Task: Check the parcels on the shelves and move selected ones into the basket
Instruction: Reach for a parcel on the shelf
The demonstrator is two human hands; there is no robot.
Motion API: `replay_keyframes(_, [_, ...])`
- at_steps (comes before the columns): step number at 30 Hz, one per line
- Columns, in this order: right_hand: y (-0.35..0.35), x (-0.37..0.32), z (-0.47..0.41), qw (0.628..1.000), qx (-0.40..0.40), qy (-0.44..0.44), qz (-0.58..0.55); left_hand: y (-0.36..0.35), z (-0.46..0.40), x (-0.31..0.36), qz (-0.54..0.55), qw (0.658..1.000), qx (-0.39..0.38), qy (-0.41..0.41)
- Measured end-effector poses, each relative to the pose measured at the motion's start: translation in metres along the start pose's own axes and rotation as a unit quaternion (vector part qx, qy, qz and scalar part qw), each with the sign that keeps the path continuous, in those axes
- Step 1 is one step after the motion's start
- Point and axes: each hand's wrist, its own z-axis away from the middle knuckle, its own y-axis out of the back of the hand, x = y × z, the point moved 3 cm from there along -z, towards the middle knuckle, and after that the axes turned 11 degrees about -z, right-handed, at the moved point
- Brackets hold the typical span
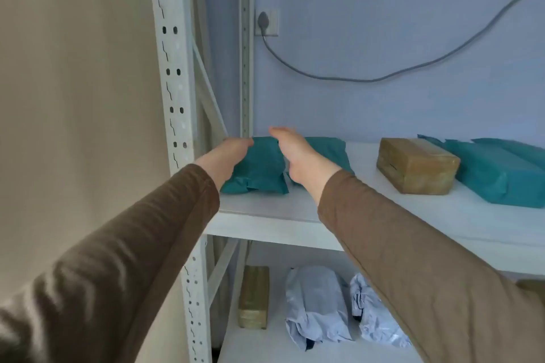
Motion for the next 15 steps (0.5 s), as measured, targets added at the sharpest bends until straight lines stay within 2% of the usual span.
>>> replay_keyframes(3, [-0.007,0.009,-0.009,0.998,0.017,-0.037,0.045,-0.004,-0.02,-0.013,-0.015,0.999,-0.007,0.037])
replay_keyframes(8, [-0.009,0.015,-0.007,0.99,0.032,-0.086,0.109,-0.007,-0.04,-0.03,-0.046,0.998,0.002,0.041])
replay_keyframes(15, [-0.003,0.019,0.007,0.993,0.027,-0.046,0.109,-0.007,-0.016,-0.034,-0.005,1.0,-0.004,0.019])
